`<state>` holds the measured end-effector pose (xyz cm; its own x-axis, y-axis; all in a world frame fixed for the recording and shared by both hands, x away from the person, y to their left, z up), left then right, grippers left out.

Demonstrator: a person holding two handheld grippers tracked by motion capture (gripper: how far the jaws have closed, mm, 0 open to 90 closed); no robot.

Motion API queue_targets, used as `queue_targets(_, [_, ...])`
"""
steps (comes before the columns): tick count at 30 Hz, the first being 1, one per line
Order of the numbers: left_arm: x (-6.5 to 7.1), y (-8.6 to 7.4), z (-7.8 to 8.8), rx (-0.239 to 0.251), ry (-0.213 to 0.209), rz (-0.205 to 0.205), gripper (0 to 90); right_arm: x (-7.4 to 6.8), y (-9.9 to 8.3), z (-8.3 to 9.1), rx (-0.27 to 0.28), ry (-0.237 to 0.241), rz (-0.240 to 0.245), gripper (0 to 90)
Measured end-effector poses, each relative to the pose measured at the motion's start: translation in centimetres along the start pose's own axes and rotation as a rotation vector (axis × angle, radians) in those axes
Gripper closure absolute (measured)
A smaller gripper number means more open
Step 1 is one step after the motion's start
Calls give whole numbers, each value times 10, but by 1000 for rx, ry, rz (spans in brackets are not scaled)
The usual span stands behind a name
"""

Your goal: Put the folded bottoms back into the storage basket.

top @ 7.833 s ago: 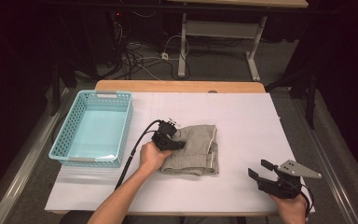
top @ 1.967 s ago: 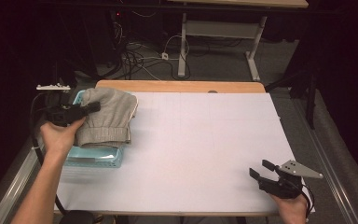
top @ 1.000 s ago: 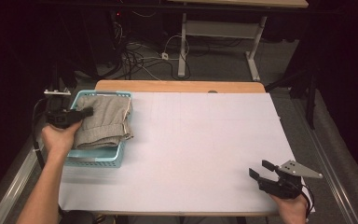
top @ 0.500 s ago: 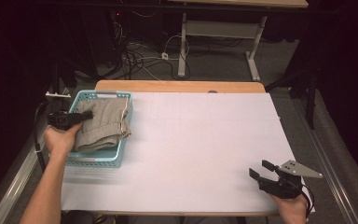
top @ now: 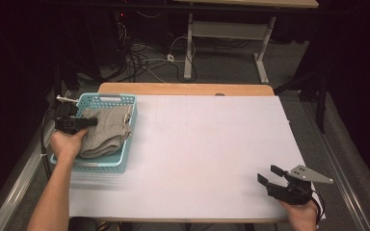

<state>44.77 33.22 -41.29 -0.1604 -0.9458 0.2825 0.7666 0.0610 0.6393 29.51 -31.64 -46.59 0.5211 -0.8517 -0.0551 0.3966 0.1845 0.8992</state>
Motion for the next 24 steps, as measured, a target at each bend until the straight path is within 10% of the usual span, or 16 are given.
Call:
queue_targets(7, [6, -3, -18, -92, 91, -71, 707, 0, 0, 0, 1, -1, 0, 350])
queue_targets(24, [7, -1, -28, -88, 120, -56, 644, -1, 0, 0, -4, 0, 0, 350])
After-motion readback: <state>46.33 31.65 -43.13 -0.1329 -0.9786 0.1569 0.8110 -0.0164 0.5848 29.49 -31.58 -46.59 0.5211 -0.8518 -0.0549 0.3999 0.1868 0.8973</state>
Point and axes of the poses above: each handheld gripper's, and its own axes: z roughly backward along the jaws, y roughly out of its top, x roughly to its right, the point moved 1 cm from there along -z, roughly forward along the jaws, and after that the axes turned 4 degrees about x, right-handed, at the moved point
